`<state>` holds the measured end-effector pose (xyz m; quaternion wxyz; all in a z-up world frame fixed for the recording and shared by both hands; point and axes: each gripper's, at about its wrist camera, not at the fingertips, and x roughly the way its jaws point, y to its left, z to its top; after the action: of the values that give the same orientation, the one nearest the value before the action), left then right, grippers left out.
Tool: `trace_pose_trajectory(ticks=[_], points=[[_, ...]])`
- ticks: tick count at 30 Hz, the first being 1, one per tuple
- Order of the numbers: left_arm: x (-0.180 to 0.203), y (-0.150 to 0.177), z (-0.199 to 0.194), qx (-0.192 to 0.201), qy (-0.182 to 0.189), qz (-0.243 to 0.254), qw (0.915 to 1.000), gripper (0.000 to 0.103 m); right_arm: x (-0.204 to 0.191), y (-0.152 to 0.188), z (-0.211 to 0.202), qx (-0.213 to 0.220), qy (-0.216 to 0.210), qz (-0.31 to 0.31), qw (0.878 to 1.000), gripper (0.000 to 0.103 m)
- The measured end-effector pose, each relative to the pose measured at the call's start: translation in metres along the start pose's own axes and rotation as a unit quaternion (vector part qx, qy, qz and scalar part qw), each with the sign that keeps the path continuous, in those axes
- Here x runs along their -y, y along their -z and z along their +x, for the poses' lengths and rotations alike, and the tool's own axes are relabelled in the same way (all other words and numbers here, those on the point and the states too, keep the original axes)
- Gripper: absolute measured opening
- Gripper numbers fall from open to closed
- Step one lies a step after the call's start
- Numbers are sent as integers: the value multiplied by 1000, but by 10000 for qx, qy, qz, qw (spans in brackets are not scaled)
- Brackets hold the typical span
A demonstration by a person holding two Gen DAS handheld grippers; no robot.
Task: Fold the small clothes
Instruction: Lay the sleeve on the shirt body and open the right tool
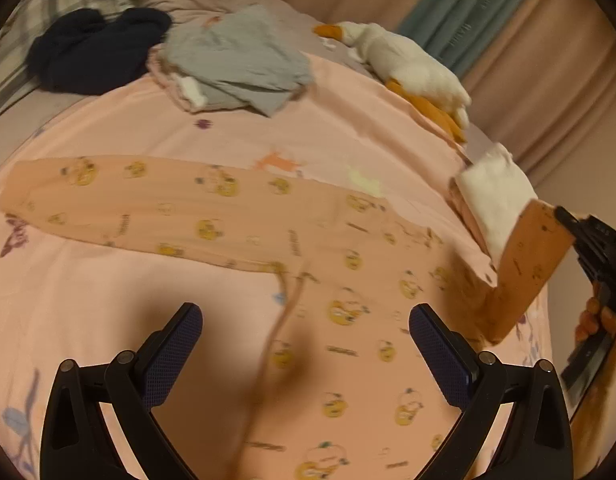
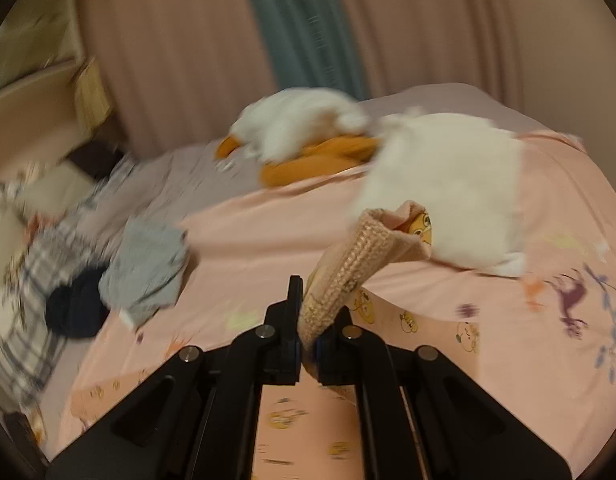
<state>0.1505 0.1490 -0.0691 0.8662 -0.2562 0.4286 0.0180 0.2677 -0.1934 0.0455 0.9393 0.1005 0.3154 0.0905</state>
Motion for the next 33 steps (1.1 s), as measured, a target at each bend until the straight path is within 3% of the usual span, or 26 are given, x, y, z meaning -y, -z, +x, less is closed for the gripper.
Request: trace_pose_trajectory(ticks=[6,9,14,16,17,18,20,22,25,27,29,31,33], points=[[-39,-8,-6,109,-166,-317,9993,103,-86,47,55,-480,-15,-1130,9924,6],[-53,-9,-4,95,-221,-436,9988,103,-124,84,84,-820,70,-1769,9808,6],[-61,-11,1,50,-225,-523,9984,103,-154,135,115,-1333,80,-2587,9567,9],[-62,-13,2,71,-192,-552,9983,103,-164,154,124,-1578,20,-2899,9440,13],[-63,-13,1,85,-173,-560,9982,103,-166,159,126,-1695,-88,-2938,9407,22],[-62,-14,1,99,-157,-578,9982,103,-164,163,127,-1880,-357,-2869,9387,31],[-59,-17,1,115,-100,-579,9982,103,-160,165,121,-1981,-770,-2695,9393,39],[-52,-21,5,115,-21,-521,9986,103,-145,154,104,-1894,-1183,-2402,9447,54],[-37,-28,12,95,215,-397,9989,103,-101,134,73,-1608,-1818,-1631,9563,61],[-25,-32,17,98,422,-320,9985,103,-71,126,62,-1499,-2008,-1104,9618,61],[-8,-36,26,65,633,-201,9978,102,-29,120,60,-1456,-1916,-566,9690,59],[12,-39,40,-38,927,-62,9957,98,13,114,66,-1482,-1430,-203,9784,35],[27,-38,55,-177,1180,33,9928,90,49,114,74,-1573,-1079,202,9814,28]])
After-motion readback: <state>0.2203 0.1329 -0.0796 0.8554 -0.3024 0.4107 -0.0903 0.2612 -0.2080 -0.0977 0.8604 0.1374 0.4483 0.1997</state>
